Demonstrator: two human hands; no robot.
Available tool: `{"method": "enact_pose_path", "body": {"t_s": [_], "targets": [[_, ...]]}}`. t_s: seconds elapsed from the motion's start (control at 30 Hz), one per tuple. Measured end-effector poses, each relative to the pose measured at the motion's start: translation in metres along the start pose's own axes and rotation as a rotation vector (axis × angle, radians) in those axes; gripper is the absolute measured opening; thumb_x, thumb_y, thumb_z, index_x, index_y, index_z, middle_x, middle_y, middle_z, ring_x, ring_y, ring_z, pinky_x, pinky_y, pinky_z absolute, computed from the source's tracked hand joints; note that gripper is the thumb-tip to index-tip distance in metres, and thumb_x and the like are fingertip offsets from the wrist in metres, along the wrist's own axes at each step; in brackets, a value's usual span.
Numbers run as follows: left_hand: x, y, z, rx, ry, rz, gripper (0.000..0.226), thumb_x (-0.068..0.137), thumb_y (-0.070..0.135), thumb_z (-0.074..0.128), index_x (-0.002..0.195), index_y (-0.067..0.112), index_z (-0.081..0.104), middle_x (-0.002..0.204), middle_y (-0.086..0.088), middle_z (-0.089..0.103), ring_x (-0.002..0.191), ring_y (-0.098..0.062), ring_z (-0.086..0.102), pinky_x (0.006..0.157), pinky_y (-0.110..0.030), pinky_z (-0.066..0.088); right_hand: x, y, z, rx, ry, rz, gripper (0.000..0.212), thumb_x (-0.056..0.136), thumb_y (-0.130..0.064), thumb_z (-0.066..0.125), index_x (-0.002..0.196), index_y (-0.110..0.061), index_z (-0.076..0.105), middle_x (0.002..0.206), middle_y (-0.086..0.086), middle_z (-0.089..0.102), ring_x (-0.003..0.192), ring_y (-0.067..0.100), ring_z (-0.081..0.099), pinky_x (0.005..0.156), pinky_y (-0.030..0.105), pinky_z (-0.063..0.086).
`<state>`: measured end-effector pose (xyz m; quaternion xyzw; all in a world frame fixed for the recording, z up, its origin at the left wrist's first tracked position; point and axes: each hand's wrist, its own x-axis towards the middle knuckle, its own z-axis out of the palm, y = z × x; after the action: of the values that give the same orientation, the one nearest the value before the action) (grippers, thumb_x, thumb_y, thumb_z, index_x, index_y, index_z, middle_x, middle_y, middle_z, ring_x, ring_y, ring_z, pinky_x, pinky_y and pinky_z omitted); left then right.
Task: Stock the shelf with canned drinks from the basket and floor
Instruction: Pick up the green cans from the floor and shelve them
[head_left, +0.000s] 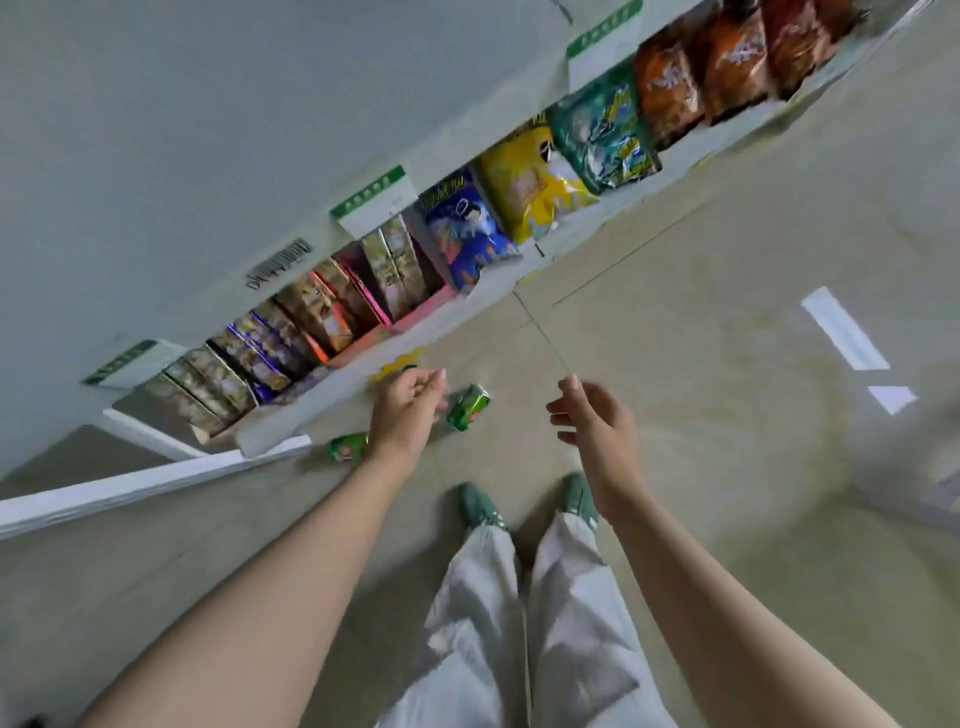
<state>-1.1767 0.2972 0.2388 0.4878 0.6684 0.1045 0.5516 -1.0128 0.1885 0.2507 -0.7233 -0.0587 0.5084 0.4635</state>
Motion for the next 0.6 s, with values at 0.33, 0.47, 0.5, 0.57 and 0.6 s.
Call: {"method": "enact_pose_path", "body": {"t_s": [0.33,0.47,0.5,0.57,0.6], "targets": [[0.12,-0.196,0.062,-0.035,0.064,-0.148,0.013,0.09,0.039,0.061,0.087,0.026,0.063,0.099,-0.004,0.07,0.096,-0.02,0.066,0.087,-0.035,0.05,0.118,0.174,0.059,-0.148,-0.136,0.091,0.023,0.097,-0.04,0.053,0.097,-0.019,0.064,0.084,-0.002,0.068,0.081,0.015,0.063,0.077,0.032,0.049],[0.168,-0.267,0.079,-0.089,0.099,-0.227,0.02,0.096,0.029,0.058,0.108,0.014,0.064,0.109,-0.005,0.068,0.102,-0.017,0.063,0.091,-0.031,0.048,0.175,0.234,0.082,-0.207,-0.207,0.116,0.02,0.095,-0.043,0.054,0.091,-0.025,0.063,0.085,-0.006,0.067,0.082,0.012,0.062,0.081,0.034,0.049],[0.18,-0.282,0.082,-0.116,0.118,-0.256,0.027,0.097,0.029,0.056,0.115,0.01,0.063,0.11,-0.003,0.066,0.102,-0.016,0.061,0.094,-0.031,0.048,0.191,0.246,0.089,-0.224,-0.225,0.12,0.02,0.094,-0.044,0.054,0.092,-0.026,0.063,0.087,-0.007,0.066,0.084,0.013,0.062,0.082,0.035,0.049],[0.206,-0.315,0.089,-0.14,0.134,-0.313,0.033,0.098,0.034,0.052,0.12,0.009,0.06,0.112,-0.003,0.061,0.106,-0.02,0.058,0.101,-0.041,0.046,0.223,0.268,0.104,-0.252,-0.264,0.125,0.022,0.094,-0.046,0.054,0.092,-0.026,0.063,0.088,-0.007,0.066,0.087,0.014,0.061,0.083,0.036,0.049],[0.219,-0.331,0.093,-0.148,0.129,-0.344,0.034,0.099,0.037,0.051,0.119,0.012,0.06,0.112,-0.004,0.059,0.108,-0.024,0.058,0.102,-0.046,0.046,0.24,0.277,0.11,-0.266,-0.276,0.118,0.021,0.094,-0.046,0.053,0.09,-0.027,0.063,0.088,-0.008,0.065,0.087,0.012,0.061,0.085,0.037,0.049]]}}
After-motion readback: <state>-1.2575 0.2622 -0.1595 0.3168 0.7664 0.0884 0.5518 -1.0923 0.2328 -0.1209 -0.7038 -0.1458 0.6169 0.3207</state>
